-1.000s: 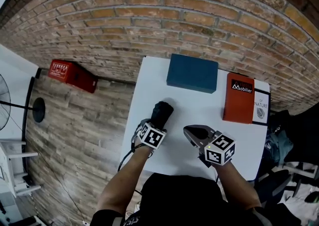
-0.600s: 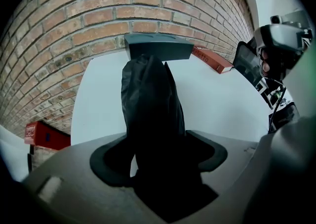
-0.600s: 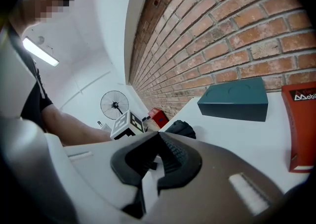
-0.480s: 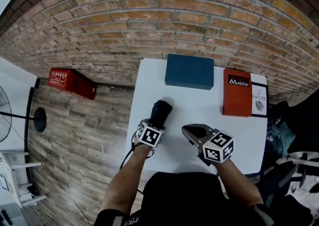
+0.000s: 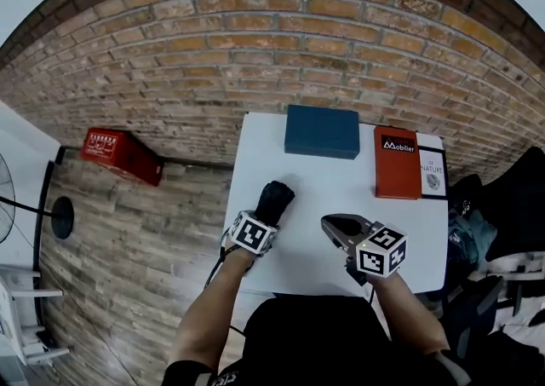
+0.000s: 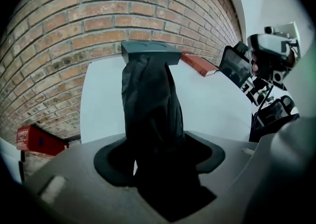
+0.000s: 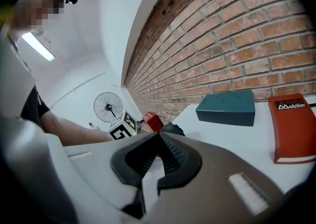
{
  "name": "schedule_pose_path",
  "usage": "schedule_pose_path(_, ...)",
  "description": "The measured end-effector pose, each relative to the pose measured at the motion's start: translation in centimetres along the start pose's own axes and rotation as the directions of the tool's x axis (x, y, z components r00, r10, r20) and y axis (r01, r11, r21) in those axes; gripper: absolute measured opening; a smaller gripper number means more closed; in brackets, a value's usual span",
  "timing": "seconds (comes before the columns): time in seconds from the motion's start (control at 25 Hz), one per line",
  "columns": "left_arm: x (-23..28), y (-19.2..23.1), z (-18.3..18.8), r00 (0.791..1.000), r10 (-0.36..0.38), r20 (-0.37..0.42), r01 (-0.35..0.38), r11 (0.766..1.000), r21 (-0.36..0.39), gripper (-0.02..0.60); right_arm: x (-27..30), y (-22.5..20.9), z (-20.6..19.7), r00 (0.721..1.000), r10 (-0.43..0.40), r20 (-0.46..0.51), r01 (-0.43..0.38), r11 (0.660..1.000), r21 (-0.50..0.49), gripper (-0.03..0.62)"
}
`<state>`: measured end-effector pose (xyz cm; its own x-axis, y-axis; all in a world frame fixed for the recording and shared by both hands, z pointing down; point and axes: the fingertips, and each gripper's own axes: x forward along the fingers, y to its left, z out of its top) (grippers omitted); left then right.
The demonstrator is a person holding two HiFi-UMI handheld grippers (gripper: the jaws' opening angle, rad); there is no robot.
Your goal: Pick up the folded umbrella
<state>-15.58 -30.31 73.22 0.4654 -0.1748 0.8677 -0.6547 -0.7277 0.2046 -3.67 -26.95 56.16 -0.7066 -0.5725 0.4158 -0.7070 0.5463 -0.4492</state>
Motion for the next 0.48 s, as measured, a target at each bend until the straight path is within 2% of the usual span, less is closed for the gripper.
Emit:
schedule_pose_path(0.24,-3.7,-0.3,1.6,0.984,-0.037,0.173,0.045,0.998,-0.044,0.290,-2.3,1.0,0.3,0.996,-0.092,0.003,0.092,0.995,-0.024,0.002)
schedule_pose_path(0.48,-7.8,-2.2,3.6,0.944,-0.052,0.327,0.072,0.996,-0.051,0.290,-4.3,1.3,0.3,0.992,-0.126,0.016,0.127,0.991,-0.031,0.002)
